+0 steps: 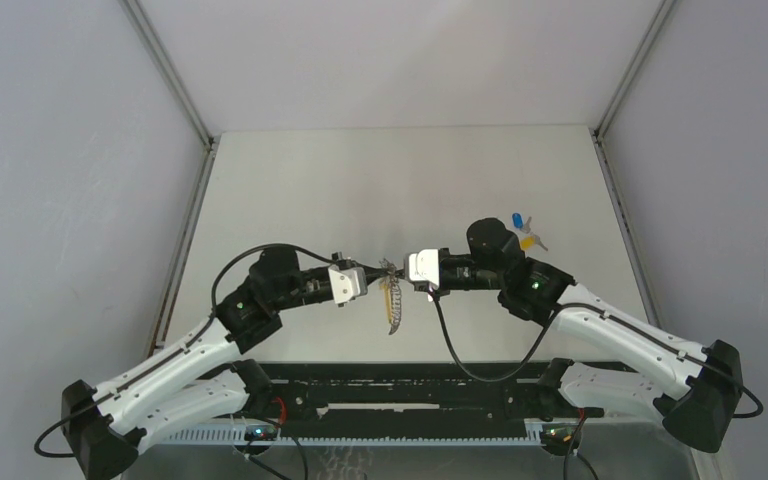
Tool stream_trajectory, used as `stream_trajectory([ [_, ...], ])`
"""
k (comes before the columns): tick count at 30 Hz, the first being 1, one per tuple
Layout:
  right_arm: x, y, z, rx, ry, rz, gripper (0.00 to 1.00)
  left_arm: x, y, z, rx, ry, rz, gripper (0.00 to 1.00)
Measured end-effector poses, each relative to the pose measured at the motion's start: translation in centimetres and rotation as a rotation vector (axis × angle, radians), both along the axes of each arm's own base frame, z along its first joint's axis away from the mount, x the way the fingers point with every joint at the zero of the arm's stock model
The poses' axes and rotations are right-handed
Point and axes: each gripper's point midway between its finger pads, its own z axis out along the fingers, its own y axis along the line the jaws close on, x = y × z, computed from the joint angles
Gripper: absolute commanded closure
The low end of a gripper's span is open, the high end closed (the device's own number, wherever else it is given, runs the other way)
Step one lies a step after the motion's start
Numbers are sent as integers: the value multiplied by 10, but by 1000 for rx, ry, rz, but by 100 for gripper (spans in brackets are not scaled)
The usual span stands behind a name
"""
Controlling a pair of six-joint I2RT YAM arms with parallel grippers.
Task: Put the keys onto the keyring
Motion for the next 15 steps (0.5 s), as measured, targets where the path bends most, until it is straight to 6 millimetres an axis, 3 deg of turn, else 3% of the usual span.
stream_trajectory([
  [7, -4, 2, 1, 1, -5, 18, 80, -5, -1, -7, -15, -14, -10, 100],
  [15, -9, -5, 5, 6, -7, 24, 79, -5, -1, -10, -30, -18, -7, 100],
])
